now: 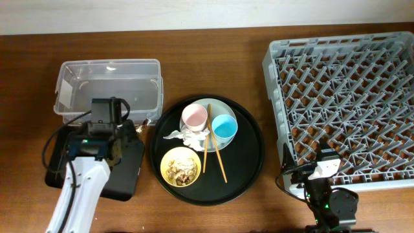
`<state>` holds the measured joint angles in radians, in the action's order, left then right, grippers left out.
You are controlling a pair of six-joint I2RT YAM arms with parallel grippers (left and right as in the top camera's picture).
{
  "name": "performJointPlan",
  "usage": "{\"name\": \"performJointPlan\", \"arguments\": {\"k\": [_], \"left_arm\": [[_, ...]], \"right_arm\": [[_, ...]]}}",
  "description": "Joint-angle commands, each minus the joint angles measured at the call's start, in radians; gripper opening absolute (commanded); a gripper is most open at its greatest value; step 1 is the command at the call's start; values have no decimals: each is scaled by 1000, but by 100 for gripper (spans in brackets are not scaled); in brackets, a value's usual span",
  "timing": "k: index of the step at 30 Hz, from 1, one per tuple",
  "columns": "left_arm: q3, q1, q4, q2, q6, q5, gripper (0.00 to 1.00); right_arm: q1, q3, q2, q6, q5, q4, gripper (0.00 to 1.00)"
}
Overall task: Sort waste into correct bins and load items into the dishwasher rack
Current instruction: 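Lower the left gripper over the gold wrapper near the bin edge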
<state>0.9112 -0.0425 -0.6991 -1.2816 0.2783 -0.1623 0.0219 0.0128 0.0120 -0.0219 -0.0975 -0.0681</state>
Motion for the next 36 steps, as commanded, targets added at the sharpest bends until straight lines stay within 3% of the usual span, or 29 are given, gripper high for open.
{"name": "performJointPlan", "arguments": {"k": [1,13,20,25,33,36], "left_arm": [[-63,4,73,-55,-87,-10,2],[-64,4,269,-265,-126,-11,2],[-61,4,179,-181,-137,-82,2],[-62,7,73,-139,-111,-97,15],[-56,36,91,-172,-112,-89,18],[-5,37,111,-167,-96,46,27]], "right_arm": [[3,-7,-7,-2,2,-1,99],[3,-7,-7,-2,2,-1,99],[3,-7,-7,-2,2,-1,99],[3,-7,-7,-2,2,-1,99],[3,-7,-7,-2,2,-1,99],[3,-7,-7,-2,2,-1,99]]}}
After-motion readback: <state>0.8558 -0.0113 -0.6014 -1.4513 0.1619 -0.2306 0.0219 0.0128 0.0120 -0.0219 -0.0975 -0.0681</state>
